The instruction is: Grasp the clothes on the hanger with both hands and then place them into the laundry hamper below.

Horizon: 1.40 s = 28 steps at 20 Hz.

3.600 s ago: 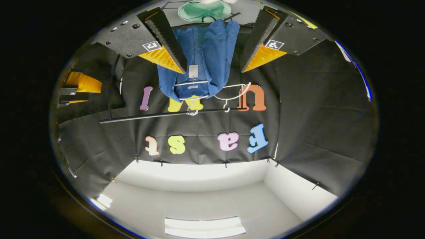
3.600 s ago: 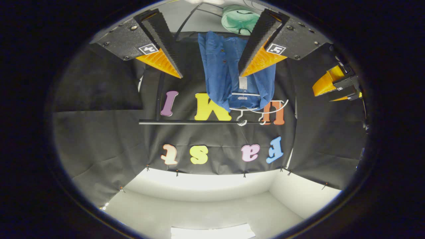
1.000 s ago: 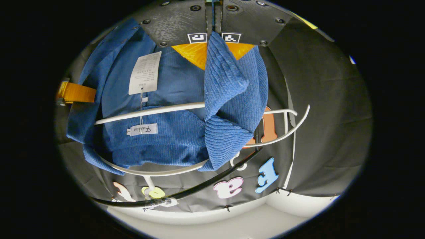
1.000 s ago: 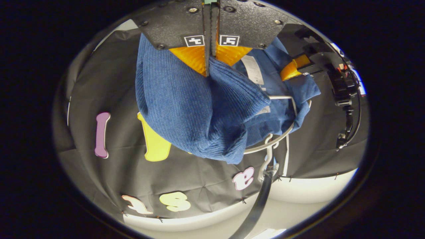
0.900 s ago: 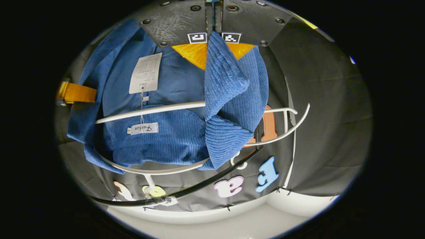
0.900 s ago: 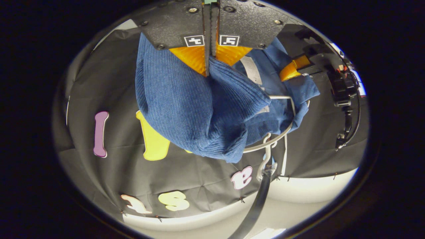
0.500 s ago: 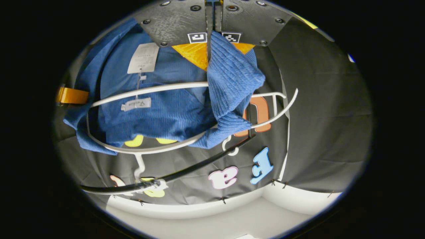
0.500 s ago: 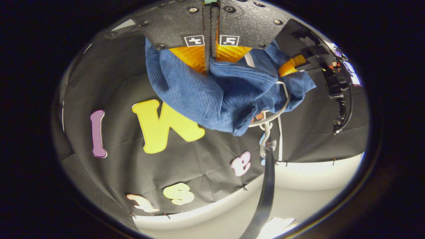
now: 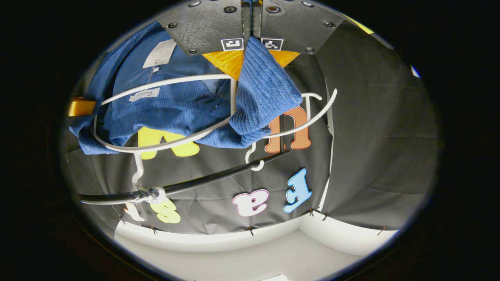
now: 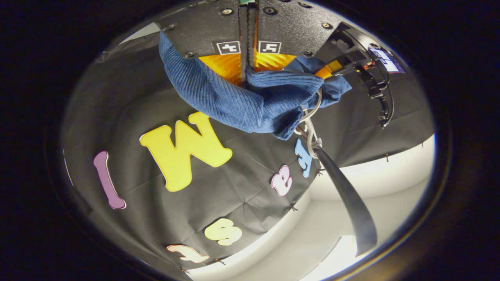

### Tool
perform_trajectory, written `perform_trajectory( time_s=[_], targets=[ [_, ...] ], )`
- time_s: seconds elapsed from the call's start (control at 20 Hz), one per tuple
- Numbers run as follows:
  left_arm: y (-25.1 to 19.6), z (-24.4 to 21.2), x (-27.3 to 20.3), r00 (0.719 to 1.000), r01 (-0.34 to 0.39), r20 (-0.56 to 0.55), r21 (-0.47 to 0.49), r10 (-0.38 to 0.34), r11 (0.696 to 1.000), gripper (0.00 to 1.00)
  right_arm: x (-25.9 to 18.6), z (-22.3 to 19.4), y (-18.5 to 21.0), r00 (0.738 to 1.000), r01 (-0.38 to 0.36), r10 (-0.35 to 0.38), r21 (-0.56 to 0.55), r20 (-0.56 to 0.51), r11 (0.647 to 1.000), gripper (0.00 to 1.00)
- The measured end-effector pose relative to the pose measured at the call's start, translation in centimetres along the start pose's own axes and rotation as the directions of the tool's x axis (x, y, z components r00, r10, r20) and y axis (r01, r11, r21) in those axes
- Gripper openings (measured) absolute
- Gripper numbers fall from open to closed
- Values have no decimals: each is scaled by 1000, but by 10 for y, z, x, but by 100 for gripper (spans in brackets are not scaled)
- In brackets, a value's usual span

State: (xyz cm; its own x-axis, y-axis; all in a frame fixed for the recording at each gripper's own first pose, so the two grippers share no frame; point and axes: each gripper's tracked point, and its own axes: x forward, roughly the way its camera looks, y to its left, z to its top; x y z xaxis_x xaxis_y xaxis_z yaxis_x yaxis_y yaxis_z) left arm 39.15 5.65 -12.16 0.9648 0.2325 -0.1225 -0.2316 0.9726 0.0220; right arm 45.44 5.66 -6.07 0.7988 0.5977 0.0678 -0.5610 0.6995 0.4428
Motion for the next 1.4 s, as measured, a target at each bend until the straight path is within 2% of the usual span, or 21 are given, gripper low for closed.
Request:
perform_trajectory(
  time_s=[0.15, 0.35, 0.4, 0.45, 0.55, 0.6, 0.65, 0.8, 0.95, 1.05, 1.15, 1.25, 1.4],
  targets=[
    [8, 7, 0, 1000, -5, 1, -23, 5, 1000, 0, -5, 10, -2, 998, -55, 55, 74, 6, 996, 4],
    [19, 16, 8, 1000, -7, 6, -39, 8, 999, 2, -13, 34, -17, 996, -81, 76, 140, 43, 987, 4],
    [19, 17, 10, 1000, -2, 2, -58, 2, 998, 0, -14, 40, -22, 996, -84, 75, 171, 57, 982, 4],
    [20, 18, 11, 1000, 2, -3, -70, -2, 998, 7, -13, 44, -29, 996, -75, 64, 189, 63, 979, 4],
    [20, 16, 12, 1000, 27, -11, -92, -28, 995, 7, -12, 45, -42, 997, -45, 33, 191, 66, 981, 4],
    [20, 15, 13, 999, 45, -15, -115, -47, 992, 2, -14, 45, -46, 997, -34, 21, 197, 71, 980, 3],
    [19, 14, 15, 998, 62, -21, -143, -65, 988, 7, -15, 45, -49, 997, -27, 12, 211, 73, 977, 3],
    [25, 11, 18, 994, 94, -34, -213, -104, 972, 7, -15, 44, -74, 995, 38, -58, 243, 76, 969, 3],
    [30, 11, 20, 985, 153, -30, -323, -171, 934, 6, -14, 36, -95, 992, 106, -119, 230, 45, 967, 4],
    [39, 4, 22, 981, 160, -39, -387, -190, 908, 7, -14, 30, -101, 990, 130, -139, 215, 28, 968, 3],
    [56, -12, 28, 984, 112, -76, -456, -164, 883, 7, -11, 13, -112, 984, 177, -177, 186, -20, 966, 4],
    [69, -42, 28, 980, 39, -149, -510, -133, 859, 7, -8, 1, -112, 983, 183, -177, 198, -51, 963, 4],
    [71, -102, 15, 958, -27, -259, -500, -120, 866, 7, -6, -36, -109, 977, 189, -168, 167, -128, 968, 4]
  ],
)
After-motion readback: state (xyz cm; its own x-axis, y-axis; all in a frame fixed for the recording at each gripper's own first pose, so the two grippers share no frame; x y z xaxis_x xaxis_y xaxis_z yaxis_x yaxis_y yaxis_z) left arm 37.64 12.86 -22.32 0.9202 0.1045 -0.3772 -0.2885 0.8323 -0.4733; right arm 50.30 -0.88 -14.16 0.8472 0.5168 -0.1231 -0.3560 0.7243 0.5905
